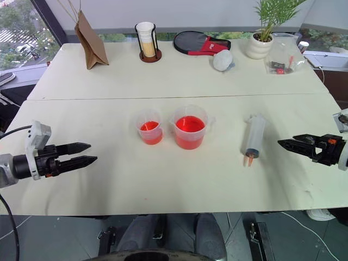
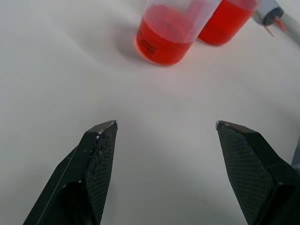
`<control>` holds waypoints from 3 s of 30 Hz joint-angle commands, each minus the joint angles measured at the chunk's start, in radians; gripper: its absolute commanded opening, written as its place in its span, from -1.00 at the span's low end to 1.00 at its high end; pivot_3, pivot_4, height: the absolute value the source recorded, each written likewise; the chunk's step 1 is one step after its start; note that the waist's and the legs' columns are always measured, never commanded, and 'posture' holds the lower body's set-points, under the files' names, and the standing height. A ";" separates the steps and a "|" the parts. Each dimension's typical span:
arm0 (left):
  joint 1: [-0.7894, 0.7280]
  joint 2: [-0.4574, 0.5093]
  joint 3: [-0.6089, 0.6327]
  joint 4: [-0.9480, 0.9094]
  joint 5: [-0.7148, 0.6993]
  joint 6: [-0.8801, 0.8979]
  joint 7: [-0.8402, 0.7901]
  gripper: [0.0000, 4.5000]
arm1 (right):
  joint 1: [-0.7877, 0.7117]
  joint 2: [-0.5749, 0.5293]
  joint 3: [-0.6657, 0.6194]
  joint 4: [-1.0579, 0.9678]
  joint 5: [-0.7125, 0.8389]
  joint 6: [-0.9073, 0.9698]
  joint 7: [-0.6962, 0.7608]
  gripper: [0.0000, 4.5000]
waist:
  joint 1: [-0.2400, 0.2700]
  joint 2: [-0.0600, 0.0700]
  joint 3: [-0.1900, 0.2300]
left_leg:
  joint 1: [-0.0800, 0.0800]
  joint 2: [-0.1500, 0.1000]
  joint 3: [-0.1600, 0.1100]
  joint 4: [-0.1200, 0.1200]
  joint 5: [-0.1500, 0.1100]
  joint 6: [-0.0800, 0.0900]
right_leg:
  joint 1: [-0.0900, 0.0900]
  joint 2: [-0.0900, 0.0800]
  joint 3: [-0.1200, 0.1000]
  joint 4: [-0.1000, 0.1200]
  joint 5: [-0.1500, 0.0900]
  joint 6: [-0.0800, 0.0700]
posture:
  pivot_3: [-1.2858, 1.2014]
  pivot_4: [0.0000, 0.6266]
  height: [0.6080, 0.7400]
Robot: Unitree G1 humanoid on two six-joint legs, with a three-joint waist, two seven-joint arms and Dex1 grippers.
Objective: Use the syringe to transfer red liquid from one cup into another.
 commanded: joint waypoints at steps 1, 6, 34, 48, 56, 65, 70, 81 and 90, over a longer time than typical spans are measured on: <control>-0.012 -0.002 0.015 0.004 -0.007 0.018 0.026 0.55 | -0.011 0.021 -0.037 -0.020 0.012 0.008 -0.028 0.97 | 0.000 0.000 0.000 | 0.000 0.000 0.000 0.000 0.000 0.000 | 0.000 0.000 0.000 0.000 0.000 0.000 | 0.03 -0.52 1.00; -0.006 -0.012 0.031 -0.003 -0.013 0.012 0.031 0.55 | -0.042 0.039 -0.007 -0.022 -0.012 0.027 -0.091 0.97 | 0.001 0.000 0.000 | 0.000 0.000 0.000 -0.001 0.000 0.000 | 0.000 0.000 0.000 0.000 0.000 0.000 | 0.03 -0.52 1.00; -0.614 -0.049 -0.244 0.029 0.049 -0.121 -0.090 0.55 | -0.924 0.038 0.656 0.285 -0.219 0.658 -0.240 0.97 | -0.014 -0.001 0.001 | -0.007 -0.002 0.005 -0.005 0.003 -0.004 | -0.013 0.000 -0.001 0.003 0.003 0.004 | 0.03 -0.52 1.00; -0.623 -0.180 -0.306 -0.038 0.055 -0.148 -0.040 0.55 | -0.982 0.285 0.734 0.487 -0.331 0.638 -0.350 0.86 | -0.014 -0.003 0.000 | -0.007 -0.003 0.007 0.001 0.004 -0.002 | -0.012 0.004 -0.002 0.008 0.004 0.006 | 0.03 -0.52 1.00; -0.592 -0.176 -0.295 -0.024 0.068 -0.164 -0.036 0.55 | -0.975 0.319 0.703 0.483 -0.363 0.667 -0.398 -0.37 | -0.015 -0.003 0.001 | -0.007 -0.002 0.007 0.008 0.002 0.001 | -0.008 0.005 -0.002 0.009 0.004 0.006 | 0.03 -0.52 1.00; -0.659 -0.126 -0.288 0.128 0.121 -0.214 -0.090 0.55 | -1.126 0.303 0.433 0.252 -0.228 0.206 -0.198 -0.37 | -0.021 0.001 0.004 | -0.007 -0.002 0.009 0.007 0.002 0.001 | -0.012 0.005 -0.002 0.010 0.005 0.009 | 0.03 -0.52 1.00; -0.767 -0.118 -0.331 0.246 0.171 -0.255 -0.159 0.55 | -1.043 0.380 0.322 -0.034 -0.100 0.056 -0.110 -0.37 | -0.014 -0.006 0.001 | -0.007 0.002 0.008 0.007 0.001 0.001 | -0.013 0.009 -0.003 0.018 0.005 0.009 | 0.03 -0.52 1.00; -0.937 -0.126 -0.380 0.380 0.244 -0.300 -0.269 0.55 | -0.580 0.614 0.302 -0.400 -0.043 -0.185 -0.212 -0.37 | -0.015 -0.009 0.002 | -0.007 0.001 0.008 0.012 0.001 0.001 | -0.011 0.008 -0.002 0.020 0.005 0.009 | 0.03 -0.52 1.00; -1.104 -0.259 -0.408 0.487 0.279 -0.368 -0.266 0.55 | -0.496 0.702 0.384 -0.368 -0.120 -0.355 -0.271 -0.37 | -0.011 -0.009 0.002 | -0.007 0.002 0.008 0.012 0.002 0.000 | -0.012 0.009 -0.002 0.021 0.005 0.009 | 0.03 -0.52 1.00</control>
